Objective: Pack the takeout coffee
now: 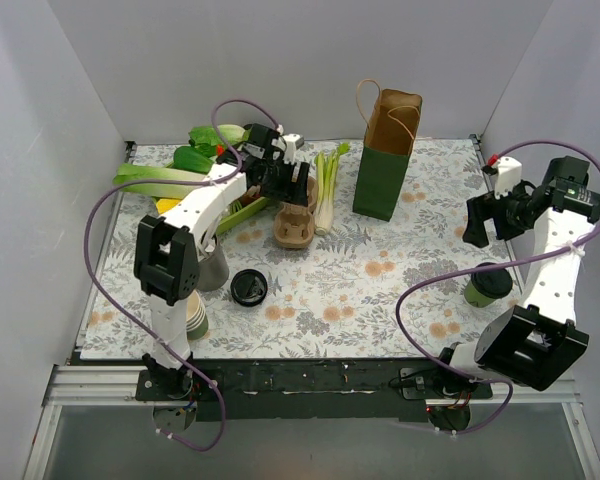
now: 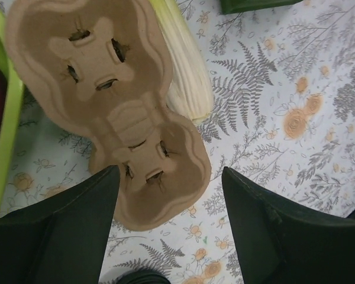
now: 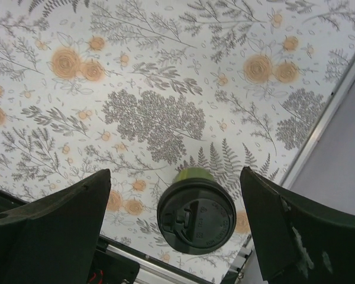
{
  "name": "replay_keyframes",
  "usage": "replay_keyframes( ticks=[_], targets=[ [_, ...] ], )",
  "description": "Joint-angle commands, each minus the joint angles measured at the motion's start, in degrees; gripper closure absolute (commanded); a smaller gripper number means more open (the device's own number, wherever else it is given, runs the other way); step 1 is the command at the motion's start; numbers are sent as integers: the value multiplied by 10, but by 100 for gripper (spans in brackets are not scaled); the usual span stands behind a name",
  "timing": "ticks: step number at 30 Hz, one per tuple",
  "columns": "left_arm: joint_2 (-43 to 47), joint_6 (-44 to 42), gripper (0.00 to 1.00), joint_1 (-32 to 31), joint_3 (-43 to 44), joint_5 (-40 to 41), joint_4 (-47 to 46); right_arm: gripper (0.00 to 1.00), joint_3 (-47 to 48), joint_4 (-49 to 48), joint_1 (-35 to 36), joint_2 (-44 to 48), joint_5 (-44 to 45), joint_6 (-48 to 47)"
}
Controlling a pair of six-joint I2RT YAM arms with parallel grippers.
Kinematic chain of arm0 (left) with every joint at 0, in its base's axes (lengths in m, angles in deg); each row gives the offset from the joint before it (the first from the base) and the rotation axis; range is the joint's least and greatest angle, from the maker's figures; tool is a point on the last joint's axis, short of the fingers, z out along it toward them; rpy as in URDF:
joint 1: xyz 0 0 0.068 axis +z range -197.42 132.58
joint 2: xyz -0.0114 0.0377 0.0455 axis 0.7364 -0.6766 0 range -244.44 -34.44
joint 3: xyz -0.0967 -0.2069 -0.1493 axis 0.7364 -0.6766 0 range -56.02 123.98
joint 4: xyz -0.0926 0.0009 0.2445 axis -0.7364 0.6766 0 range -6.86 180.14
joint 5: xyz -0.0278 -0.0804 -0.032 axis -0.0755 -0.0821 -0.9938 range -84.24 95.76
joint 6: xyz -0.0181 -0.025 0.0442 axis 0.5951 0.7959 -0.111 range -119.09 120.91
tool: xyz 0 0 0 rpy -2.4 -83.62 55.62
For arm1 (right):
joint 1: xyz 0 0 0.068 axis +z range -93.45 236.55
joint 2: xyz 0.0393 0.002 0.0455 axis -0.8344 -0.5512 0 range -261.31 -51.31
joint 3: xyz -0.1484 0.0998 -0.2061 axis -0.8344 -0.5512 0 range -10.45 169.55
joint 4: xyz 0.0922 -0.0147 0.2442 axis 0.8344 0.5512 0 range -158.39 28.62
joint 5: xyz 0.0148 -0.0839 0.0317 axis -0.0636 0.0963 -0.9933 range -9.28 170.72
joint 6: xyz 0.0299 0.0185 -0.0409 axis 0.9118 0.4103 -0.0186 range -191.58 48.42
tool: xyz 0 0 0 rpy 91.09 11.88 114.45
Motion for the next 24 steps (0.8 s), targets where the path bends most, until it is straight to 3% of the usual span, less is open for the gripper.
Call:
replay_keyframes(
  ticks=[1, 7, 24],
  targets=[
    [-33, 32, 34, -21, 40, 75, 11, 3, 5, -32, 32, 9, -11, 56],
    [-90, 33, 43, -26, 91, 119, 11, 5, -3, -35, 49, 13, -13, 70],
    [-120, 38, 46, -36, 80, 124, 14, 6, -6, -48, 57, -7, -25, 84]
  ],
)
